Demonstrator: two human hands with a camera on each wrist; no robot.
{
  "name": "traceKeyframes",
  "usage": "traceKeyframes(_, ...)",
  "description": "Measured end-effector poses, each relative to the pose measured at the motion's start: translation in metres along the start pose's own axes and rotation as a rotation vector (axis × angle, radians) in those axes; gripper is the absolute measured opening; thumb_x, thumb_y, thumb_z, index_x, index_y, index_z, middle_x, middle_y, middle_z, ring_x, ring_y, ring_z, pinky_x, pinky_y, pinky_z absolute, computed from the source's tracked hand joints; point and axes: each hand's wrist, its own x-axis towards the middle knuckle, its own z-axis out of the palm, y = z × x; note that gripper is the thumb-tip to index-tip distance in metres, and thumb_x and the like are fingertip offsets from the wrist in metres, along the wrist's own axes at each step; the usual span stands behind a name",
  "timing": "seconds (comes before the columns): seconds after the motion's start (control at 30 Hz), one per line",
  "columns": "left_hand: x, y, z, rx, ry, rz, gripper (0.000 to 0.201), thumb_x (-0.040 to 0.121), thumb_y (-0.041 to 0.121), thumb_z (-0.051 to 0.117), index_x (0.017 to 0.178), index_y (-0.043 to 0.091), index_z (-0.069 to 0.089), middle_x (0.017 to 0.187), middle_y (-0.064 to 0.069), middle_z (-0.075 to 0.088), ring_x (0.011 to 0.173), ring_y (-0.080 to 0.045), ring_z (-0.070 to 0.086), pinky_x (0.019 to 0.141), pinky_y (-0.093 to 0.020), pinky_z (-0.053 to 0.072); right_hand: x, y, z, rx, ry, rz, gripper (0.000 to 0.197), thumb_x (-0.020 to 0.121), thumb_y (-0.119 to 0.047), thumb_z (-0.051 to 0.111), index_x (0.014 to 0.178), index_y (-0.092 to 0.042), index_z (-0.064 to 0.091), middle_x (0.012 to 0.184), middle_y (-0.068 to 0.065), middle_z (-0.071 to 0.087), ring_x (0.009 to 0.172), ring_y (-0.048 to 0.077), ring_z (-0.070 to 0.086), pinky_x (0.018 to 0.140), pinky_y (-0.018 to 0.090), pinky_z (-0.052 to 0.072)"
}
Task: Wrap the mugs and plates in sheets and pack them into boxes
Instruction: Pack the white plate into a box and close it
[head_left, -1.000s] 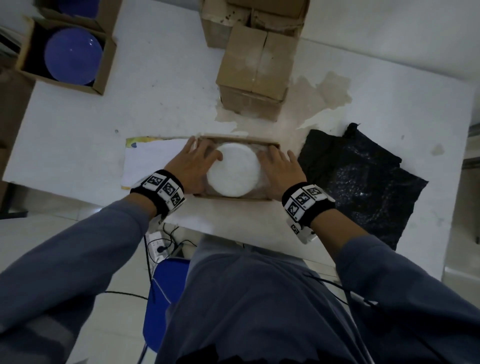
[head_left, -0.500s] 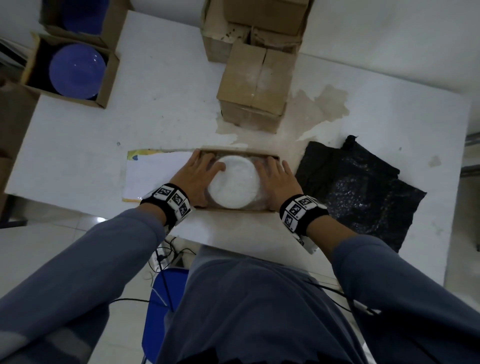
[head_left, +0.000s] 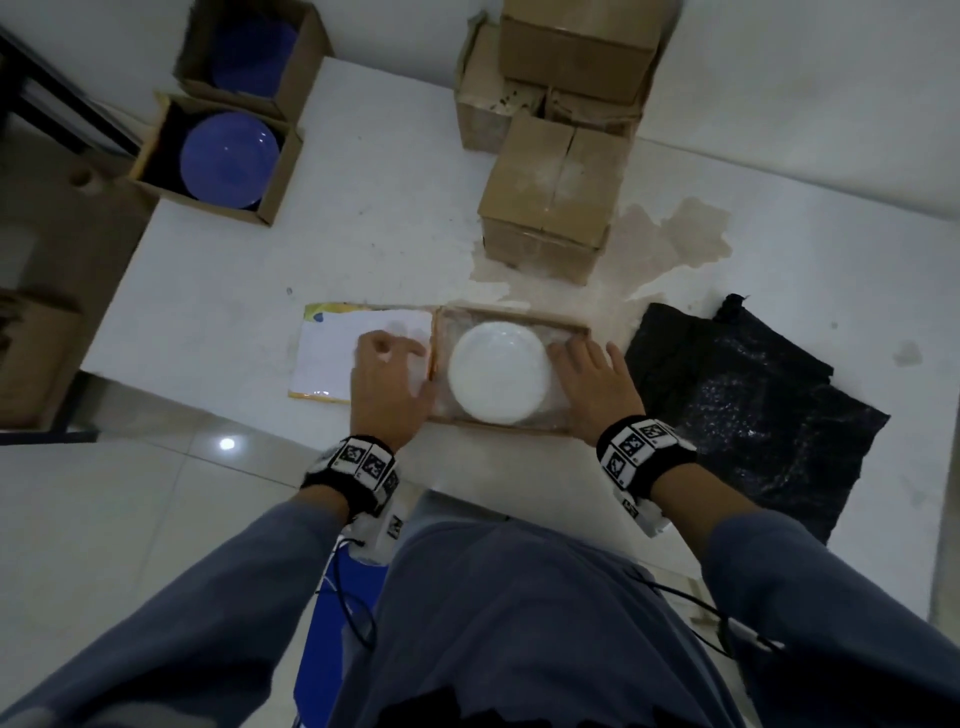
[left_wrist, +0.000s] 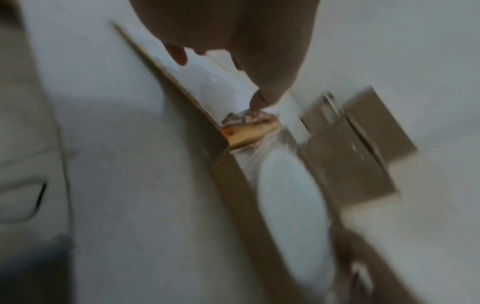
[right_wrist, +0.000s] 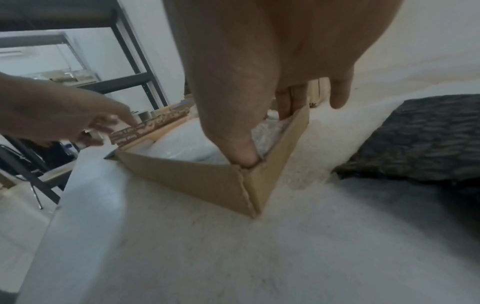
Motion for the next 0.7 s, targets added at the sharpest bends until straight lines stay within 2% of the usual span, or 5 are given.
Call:
traceKeyframes(0.13, -0.01, -0.008, 0.003, -0.321, 0.286, -0.901, 0.054, 0.067, 0.033, 0.078, 0.112, 0.013, 0.055, 0.127, -0.014, 0.039, 0.112, -0.033, 0.046, 0.092, -0.042, 0.046, 0.003, -0.003, -0.004, 0.142, -0.028, 0.005, 0.087, 0.063, -0.032, 0.081, 0.135, -0.014, 0.036, 0.131, 0.011, 0.038, 0.124, 0.031, 0.037, 0.091, 0.048, 0.047)
traceKeyframes(0.23, -0.008, -0.004, -0.004, -0.647, 0.333, -1.224, 0.052, 0.075, 0.035, 0.074, 0.117, 0.012, 0.052, 0.134, -0.015, 0.035, 0.113, -0.032, 0.047, 0.099, -0.041, 0.042, 0.005, 0.0, -0.001, 0.213, -0.037, -0.028, 0.088, 0.06, -0.023, 0.084, 0.134, -0.011, 0.036, 0.13, 0.012, 0.037, 0.125, 0.03, 0.035, 0.084, 0.045, 0.054)
traceKeyframes(0.37, -0.013, -0.017, -0.003, -1.088, 0.318, -1.281, 0.077, 0.072, 0.015, 0.078, 0.137, 0.005, 0.039, 0.133, -0.023, 0.05, 0.093, -0.03, 0.06, 0.079, -0.04, 0.057, 0.01, -0.01, 0.004, 0.266, -0.046, -0.081, 0.093, 0.057, -0.016, 0.085, 0.137, -0.009, 0.036, 0.133, 0.012, 0.037, 0.126, 0.031, 0.036, 0.092, 0.043, 0.05)
traceKeyframes(0.47, -0.015, -0.021, -0.016, -1.272, 0.543, -1.353, 0.084, 0.076, -0.001, 0.075, 0.147, 0.009, 0.032, 0.114, -0.021, 0.059, 0.09, -0.032, 0.066, 0.08, -0.04, 0.058, 0.019, -0.03, 0.001, 0.305, -0.041, -0.101, 0.094, 0.058, -0.016, 0.084, 0.139, -0.008, 0.036, 0.135, 0.014, 0.036, 0.125, 0.032, 0.037, 0.1, 0.04, 0.044)
traceKeyframes(0.7, -0.035, -0.027, -0.035, -1.066, 0.418, -0.899, 0.029, 0.088, 0.005, 0.065, 0.115, 0.012, 0.06, 0.1, -0.008, 0.068, 0.091, -0.024, 0.067, 0.078, -0.035, 0.059, 0.036, -0.058, -0.024, 0.228, 0.054, -0.127, 0.077, 0.069, -0.041, 0.07, 0.137, -0.016, 0.044, 0.136, 0.009, 0.043, 0.126, 0.029, 0.04, 0.106, 0.04, 0.031)
